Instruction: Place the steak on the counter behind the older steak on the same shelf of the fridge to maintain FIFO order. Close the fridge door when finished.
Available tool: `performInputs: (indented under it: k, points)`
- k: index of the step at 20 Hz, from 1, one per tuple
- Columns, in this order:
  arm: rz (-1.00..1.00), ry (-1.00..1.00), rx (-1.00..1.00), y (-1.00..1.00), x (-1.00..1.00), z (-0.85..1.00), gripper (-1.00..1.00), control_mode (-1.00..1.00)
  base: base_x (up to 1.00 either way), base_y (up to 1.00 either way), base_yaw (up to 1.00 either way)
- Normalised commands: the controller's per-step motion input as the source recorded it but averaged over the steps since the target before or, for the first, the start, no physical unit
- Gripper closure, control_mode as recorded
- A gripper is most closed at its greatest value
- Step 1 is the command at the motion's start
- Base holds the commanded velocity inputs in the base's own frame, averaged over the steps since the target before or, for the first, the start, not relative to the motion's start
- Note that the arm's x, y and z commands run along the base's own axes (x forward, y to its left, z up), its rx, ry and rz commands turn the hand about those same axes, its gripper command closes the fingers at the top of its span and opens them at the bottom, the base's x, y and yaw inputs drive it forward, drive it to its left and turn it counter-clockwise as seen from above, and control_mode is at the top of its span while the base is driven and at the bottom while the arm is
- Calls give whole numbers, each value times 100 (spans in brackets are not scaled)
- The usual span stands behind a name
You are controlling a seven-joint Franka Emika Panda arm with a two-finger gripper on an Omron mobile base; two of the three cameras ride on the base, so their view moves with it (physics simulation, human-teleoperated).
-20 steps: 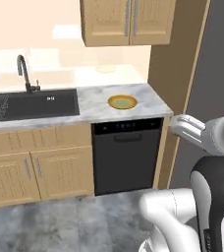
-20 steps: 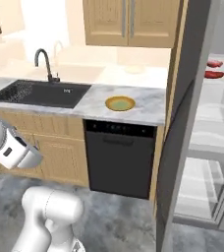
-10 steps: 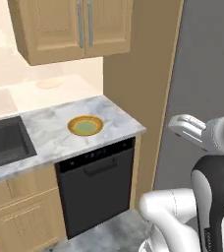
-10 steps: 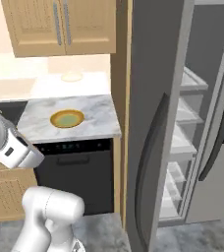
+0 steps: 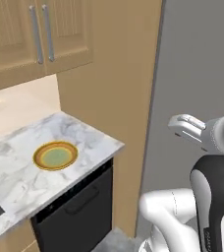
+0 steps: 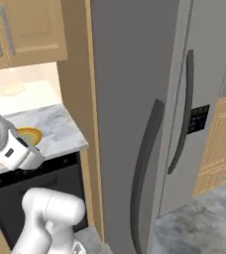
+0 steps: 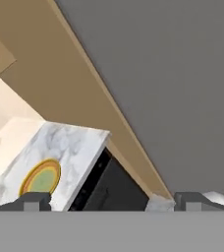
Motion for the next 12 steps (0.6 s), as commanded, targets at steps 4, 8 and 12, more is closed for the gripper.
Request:
performInputs:
  k: [4,8,12]
  points:
    - [0,0,0,0,0,0,-100,100,59,23,-51]
    - [0,0,0,0,0,0,-100,100,69,24,-47]
    - [0,0,0,0,0,0,-100,100,53,2,-42]
